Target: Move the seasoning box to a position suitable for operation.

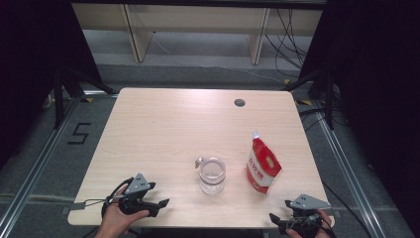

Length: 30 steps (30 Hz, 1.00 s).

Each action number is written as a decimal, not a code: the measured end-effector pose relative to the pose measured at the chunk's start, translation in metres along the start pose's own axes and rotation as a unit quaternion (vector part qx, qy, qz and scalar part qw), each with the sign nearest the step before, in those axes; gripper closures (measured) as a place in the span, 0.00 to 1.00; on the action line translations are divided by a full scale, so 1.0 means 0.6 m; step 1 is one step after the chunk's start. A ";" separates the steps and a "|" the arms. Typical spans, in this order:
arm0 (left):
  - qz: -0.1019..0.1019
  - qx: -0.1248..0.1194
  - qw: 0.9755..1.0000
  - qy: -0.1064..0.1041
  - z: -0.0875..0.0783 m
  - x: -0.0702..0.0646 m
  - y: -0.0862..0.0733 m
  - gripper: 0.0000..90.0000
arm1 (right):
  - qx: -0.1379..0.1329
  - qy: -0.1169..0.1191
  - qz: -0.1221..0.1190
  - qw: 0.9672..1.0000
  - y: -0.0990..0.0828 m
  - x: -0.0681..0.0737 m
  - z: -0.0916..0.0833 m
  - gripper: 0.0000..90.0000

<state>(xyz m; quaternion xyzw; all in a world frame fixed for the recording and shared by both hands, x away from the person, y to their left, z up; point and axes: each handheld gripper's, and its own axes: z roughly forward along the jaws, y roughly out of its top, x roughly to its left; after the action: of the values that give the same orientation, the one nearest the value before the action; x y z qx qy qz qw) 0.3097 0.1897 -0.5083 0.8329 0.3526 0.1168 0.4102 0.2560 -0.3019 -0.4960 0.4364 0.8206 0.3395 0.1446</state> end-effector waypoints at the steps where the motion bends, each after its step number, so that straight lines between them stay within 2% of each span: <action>1: -0.002 -0.003 1.000 -0.001 0.000 -0.001 0.000 0.24 | -0.002 0.000 -0.003 1.000 0.001 0.000 -0.001 0.29; 3: -0.002 -0.003 1.000 -0.002 0.000 -0.001 0.001 0.24 | 0.000 0.004 -0.004 1.000 0.001 -0.001 0.000 0.29; 5: 0.000 -0.007 1.000 -0.004 -0.001 0.000 0.004 0.24 | 0.008 -0.001 0.017 1.000 0.001 0.007 -0.002 0.29; 6: 0.000 -0.007 1.000 -0.004 -0.001 0.000 0.004 0.24 | 0.008 -0.001 0.017 1.000 0.001 0.007 -0.002 0.29; 7: -0.013 -0.026 1.000 -0.005 0.001 -0.002 0.006 0.24 | -0.001 -0.003 -0.003 1.000 0.001 0.002 0.000 0.29; 8: 0.005 -0.022 1.000 -0.004 -0.001 0.003 0.008 0.24 | 0.000 -0.006 -0.005 1.000 0.001 0.002 -0.001 0.29; 9: -0.004 -0.022 1.000 -0.001 -0.002 0.003 0.011 0.24 | -0.002 -0.003 0.001 1.000 0.001 0.003 0.000 0.29; 10: -0.004 -0.022 1.000 -0.001 -0.002 0.003 0.011 0.24 | -0.004 -0.004 0.009 1.000 0.000 0.006 0.000 0.29; 11: 0.008 -0.025 1.000 0.002 0.001 0.007 0.017 0.24 | -0.002 -0.004 0.002 1.000 0.001 0.004 0.000 0.29; 12: -0.001 -0.031 1.000 -0.001 0.003 0.006 0.019 0.24 | -0.004 -0.004 0.001 1.000 0.001 0.004 0.000 0.29; 15: -0.002 -0.030 1.000 -0.003 0.006 0.009 0.025 0.25 | 0.003 0.000 0.014 1.000 0.002 0.006 -0.002 0.29; 16: -0.013 -0.040 0.999 -0.005 0.010 0.009 0.029 0.25 | 0.000 -0.001 -0.001 1.000 0.003 0.002 -0.001 0.29; 17: 0.000 -0.039 0.999 -0.005 0.011 0.014 0.035 0.26 | -0.001 0.002 -0.005 1.000 0.004 0.002 0.000 0.28; 18: -0.008 -0.044 0.999 -0.005 0.013 0.014 0.039 0.26 | -0.001 0.002 -0.006 1.000 0.004 0.002 0.000 0.28; 21: -0.008 -0.050 0.999 -0.006 0.016 0.017 0.048 0.28 | 0.007 0.014 -0.002 1.000 0.005 0.001 -0.001 0.28; 22: -0.018 -0.054 0.998 -0.001 0.019 0.018 0.055 0.26 | 0.005 0.013 0.000 1.000 0.005 0.002 -0.001 0.28; 23: -0.015 -0.056 0.998 0.005 0.023 0.019 0.061 0.25 | 0.006 0.012 -0.001 1.000 0.005 0.002 -0.001 0.28; 24: -0.013 -0.057 0.998 0.002 0.025 0.020 0.065 0.25 | -0.005 0.002 -0.017 1.000 0.004 0.000 0.001 0.28; 25: -0.016 -0.064 0.998 0.002 0.030 0.019 0.069 0.25 | -0.008 0.000 -0.015 1.000 0.004 0.001 0.001 0.28; 26: -0.014 -0.065 0.998 0.003 0.033 0.018 0.075 0.25 | -0.008 0.002 -0.009 1.000 0.005 0.003 0.002 0.27; 27: -0.005 -0.068 0.998 0.000 0.036 0.017 0.081 0.26 | -0.006 -0.004 -0.014 1.000 0.004 0.003 0.001 0.27; 28: -0.005 -0.068 0.998 0.000 0.036 0.017 0.081 0.27 | -0.006 -0.004 -0.014 1.000 0.004 0.003 0.001 0.27; 30: 0.015 -0.075 0.997 -0.001 0.048 0.012 0.098 0.30 | -0.002 -0.001 -0.020 1.000 0.005 0.004 0.003 0.27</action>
<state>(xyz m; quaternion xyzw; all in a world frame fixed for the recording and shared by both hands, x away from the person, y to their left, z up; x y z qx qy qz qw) 0.3581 0.1529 -0.4822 0.8052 0.3293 0.1484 0.4704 0.2574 -0.2981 -0.4952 0.4203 0.8282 0.3376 0.1531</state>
